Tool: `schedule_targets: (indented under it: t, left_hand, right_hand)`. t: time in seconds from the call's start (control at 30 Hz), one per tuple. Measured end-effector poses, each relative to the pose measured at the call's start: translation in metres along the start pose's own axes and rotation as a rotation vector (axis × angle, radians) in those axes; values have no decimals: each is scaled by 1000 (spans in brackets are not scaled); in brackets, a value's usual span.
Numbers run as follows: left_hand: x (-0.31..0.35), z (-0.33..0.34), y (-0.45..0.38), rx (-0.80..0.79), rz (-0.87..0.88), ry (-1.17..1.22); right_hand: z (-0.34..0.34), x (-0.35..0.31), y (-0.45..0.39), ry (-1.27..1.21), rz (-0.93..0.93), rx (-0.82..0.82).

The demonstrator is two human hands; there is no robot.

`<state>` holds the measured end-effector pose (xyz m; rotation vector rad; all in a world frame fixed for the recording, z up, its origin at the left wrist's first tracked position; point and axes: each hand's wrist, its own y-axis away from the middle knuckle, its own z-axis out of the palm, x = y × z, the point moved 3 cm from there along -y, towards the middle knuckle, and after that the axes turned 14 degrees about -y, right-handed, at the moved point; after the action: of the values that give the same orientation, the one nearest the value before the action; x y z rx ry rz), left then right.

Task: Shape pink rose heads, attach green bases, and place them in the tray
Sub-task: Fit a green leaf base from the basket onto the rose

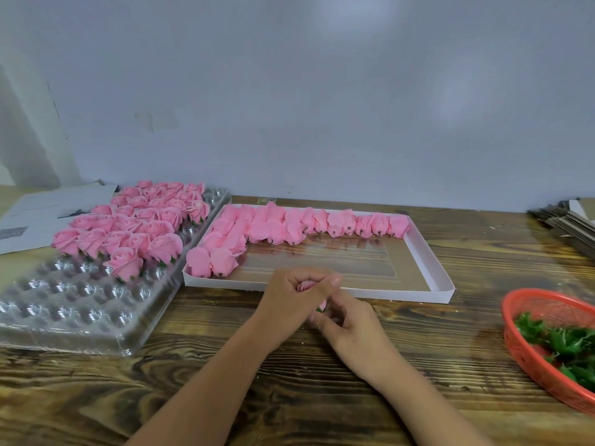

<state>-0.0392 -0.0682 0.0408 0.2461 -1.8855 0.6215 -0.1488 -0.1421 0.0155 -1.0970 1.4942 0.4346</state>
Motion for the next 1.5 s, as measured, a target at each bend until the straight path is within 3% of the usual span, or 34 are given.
schedule_targets:
  t: [0.17, 0.47, 0.73, 0.9, 1.5]
  left_hand:
    - [-5, 2, -2, -56, 21, -77]
    - [-13, 3, -2, -198, -91, -78]
    - [-3, -6, -1, -5, -79, 59]
    - [1, -1, 1, -121, -44, -24]
    - [-9, 2, -1, -229, -102, -106]
  right_hand:
    - [-2, 0, 3, -14, -7, 17]
    - [-5, -5, 2, -60, -43, 66]
    - [1, -2, 2, 6, 33, 8]
    - [-1, 0, 4, -46, 35, 9]
    - [-4, -2, 2, -114, 18, 65]
